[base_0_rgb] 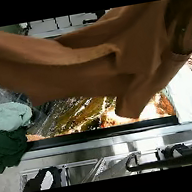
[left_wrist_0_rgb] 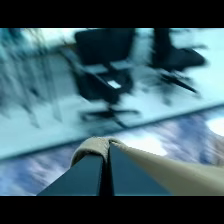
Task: Fold the shirts.
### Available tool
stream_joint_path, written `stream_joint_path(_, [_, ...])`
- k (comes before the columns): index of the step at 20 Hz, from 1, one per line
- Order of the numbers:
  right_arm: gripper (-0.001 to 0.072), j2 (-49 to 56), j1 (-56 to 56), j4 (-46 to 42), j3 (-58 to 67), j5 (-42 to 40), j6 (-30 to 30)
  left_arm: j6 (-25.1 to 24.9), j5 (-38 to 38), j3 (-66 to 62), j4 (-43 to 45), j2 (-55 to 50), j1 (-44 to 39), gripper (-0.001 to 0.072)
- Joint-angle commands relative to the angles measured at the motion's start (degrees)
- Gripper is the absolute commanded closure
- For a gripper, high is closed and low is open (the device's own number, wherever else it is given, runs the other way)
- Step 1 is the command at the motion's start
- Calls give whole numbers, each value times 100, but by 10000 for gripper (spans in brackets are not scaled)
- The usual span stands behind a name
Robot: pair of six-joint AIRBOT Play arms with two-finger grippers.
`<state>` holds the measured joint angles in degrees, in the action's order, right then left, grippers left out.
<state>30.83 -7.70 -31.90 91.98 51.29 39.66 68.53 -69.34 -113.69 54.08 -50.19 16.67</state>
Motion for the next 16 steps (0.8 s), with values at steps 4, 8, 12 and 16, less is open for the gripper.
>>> stream_joint_path(4, [689, 717, -15, -1058, 17, 315, 868, 94, 144, 1226, 734, -339, -227, 694])
stream_joint_path(8, [689, 2352, -11, -1130, -72, 564, 1147, -96, 699, 2188, 787, -1808, -719, 694])
stream_joint_path(12, [689, 4227, -168, -1215, -72, 247, 1497, -168, 1198, 2109, 789, -3805, -866, 694])
stream_joint_path(16, [690, 5639, -629, -120, 28, 63, 1434, -157, 645, 643, 782, -5860, -955, 694])
